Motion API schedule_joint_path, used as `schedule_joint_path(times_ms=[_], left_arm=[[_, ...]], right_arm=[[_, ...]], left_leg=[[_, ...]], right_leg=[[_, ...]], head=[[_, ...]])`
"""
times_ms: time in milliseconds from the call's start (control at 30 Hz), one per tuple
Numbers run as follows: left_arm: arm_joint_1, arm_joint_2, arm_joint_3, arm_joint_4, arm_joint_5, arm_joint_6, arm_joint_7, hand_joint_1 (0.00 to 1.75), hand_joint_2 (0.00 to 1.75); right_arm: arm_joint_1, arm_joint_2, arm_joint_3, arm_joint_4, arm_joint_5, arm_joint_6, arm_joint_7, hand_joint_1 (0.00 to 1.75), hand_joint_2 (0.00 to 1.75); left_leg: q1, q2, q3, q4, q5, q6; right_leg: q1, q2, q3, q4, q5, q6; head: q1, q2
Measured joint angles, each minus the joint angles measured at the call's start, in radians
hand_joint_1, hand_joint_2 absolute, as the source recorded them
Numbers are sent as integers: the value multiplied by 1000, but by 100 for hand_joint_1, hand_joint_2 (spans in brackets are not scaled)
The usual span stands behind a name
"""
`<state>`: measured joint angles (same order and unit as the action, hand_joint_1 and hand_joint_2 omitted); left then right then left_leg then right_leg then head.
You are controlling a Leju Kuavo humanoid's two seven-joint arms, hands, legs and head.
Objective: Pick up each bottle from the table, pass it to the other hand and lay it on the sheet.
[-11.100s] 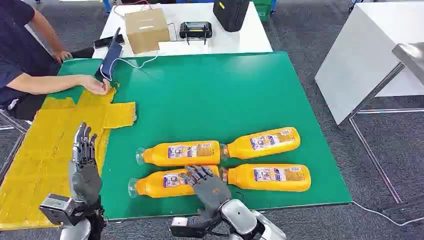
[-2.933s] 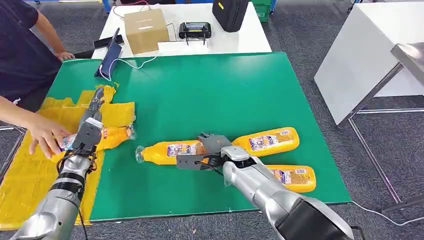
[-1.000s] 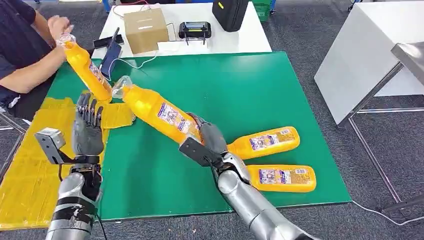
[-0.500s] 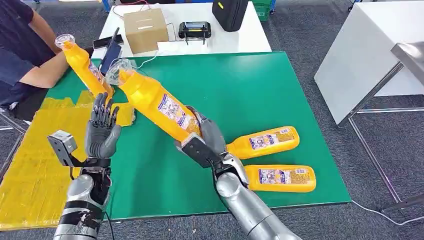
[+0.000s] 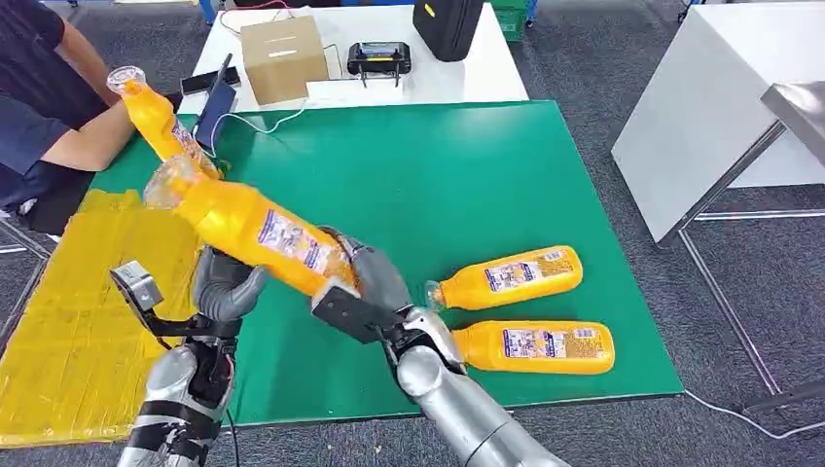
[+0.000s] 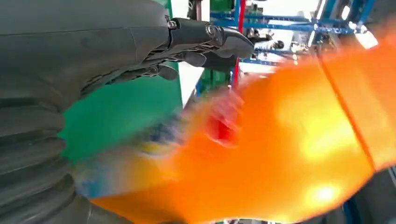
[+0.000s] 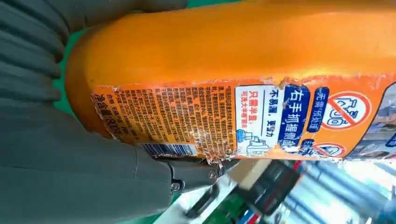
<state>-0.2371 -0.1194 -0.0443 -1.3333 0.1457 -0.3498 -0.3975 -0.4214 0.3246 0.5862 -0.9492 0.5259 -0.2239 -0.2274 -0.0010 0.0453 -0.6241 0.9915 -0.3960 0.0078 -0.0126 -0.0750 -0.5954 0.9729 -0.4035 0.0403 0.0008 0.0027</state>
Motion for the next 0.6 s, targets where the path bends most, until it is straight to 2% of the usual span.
schedule_joint_path(times_ms=[233,267,600], left_arm=[[35,5,3,-12,11,6,-16,3,175],[44,7,6,-16,11,9,-22,175,175],[99,10,39,-49,-37,32,-68,175,175]], right_arm=[[14,26,116,26,79,11,24,175,175],[16,26,134,26,86,14,32,175,175],[22,26,212,32,92,15,59,175,175]], left_leg=[[0,0,0,0,0,0],[0,0,0,0,0,0],[0,0,0,0,0,0]], right_leg=[[0,0,0,0,0,0],[0,0,-1,0,0,0],[0,0,-1,0,0,0]], head=[[1,0],[0,0],[1,0]])
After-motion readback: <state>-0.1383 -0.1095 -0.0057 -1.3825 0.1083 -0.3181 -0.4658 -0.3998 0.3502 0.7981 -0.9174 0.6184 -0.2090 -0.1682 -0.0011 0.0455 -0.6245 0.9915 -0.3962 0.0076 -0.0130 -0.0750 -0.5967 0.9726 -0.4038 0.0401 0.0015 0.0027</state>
